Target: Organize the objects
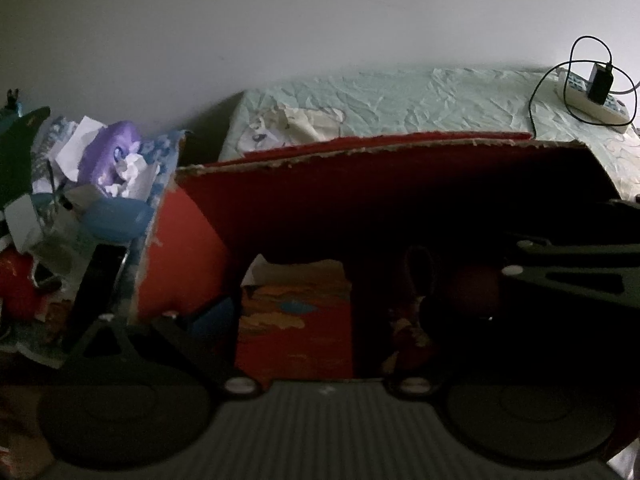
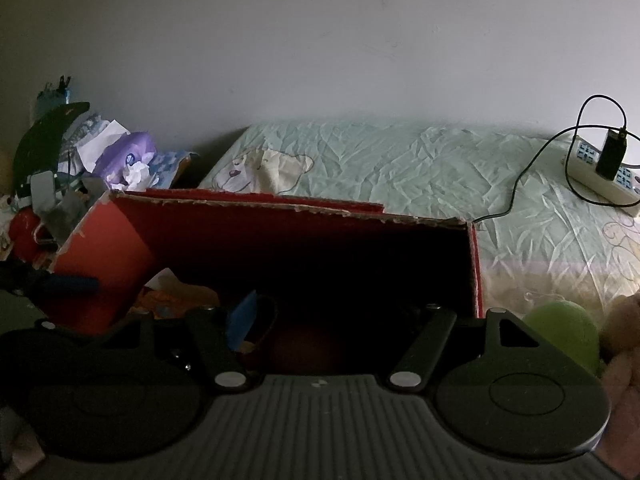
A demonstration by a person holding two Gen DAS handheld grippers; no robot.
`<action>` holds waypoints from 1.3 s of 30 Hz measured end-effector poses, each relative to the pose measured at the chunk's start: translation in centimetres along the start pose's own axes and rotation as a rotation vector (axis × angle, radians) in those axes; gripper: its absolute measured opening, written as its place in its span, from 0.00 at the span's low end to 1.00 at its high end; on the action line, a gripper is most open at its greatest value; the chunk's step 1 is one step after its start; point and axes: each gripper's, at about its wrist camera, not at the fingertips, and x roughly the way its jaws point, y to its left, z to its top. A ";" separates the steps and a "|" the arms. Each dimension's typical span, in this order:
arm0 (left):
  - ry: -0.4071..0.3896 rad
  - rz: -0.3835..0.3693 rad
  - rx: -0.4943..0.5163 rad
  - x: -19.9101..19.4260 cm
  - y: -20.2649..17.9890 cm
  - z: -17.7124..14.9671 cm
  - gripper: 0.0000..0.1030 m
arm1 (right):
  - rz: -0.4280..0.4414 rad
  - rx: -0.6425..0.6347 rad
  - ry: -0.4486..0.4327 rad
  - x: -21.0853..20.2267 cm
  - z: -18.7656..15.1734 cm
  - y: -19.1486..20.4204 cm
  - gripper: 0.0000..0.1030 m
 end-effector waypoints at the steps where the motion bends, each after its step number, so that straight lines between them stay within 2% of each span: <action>1: 0.001 0.000 0.000 0.0 0.0 0.0 0.97 | 0.001 0.000 0.000 0.0 0.0 0.0 0.69; 11: 0.007 0.003 -0.006 0.0 0.0 0.1 0.97 | 0.000 0.003 -0.003 0.0 0.0 0.0 0.68; 15: 0.008 -0.006 -0.010 0.0 0.4 0.3 0.98 | 0.006 0.032 -0.042 -0.7 -0.4 -0.4 0.63; 19: -0.008 0.036 0.001 0.1 0.8 0.3 0.98 | 0.020 0.055 -0.047 -0.9 -0.3 -0.8 0.62; 22: 0.013 0.010 -0.011 0.7 1.2 0.5 0.98 | 0.033 0.032 -0.043 -1.1 -0.4 -0.4 0.61; 27: 0.015 0.040 0.006 1.4 0.8 0.6 0.98 | 0.013 0.017 -0.034 -1.0 -0.3 -0.1 0.58; 31: 0.021 0.015 -0.001 1.7 1.1 0.7 0.98 | -0.017 0.030 -0.014 -0.5 -0.2 -0.1 0.59; 34: 0.018 0.026 0.007 1.7 0.9 0.7 0.98 | -0.025 0.024 -0.017 -0.5 -0.3 0.0 0.59; 37: 0.012 0.044 0.005 1.7 0.8 0.7 0.98 | 0.003 0.032 -0.037 -0.7 -0.5 -0.3 0.61; 39: 0.009 0.042 -0.005 1.7 1.0 0.7 0.98 | 0.060 0.074 -0.080 -1.3 -0.8 -1.2 0.61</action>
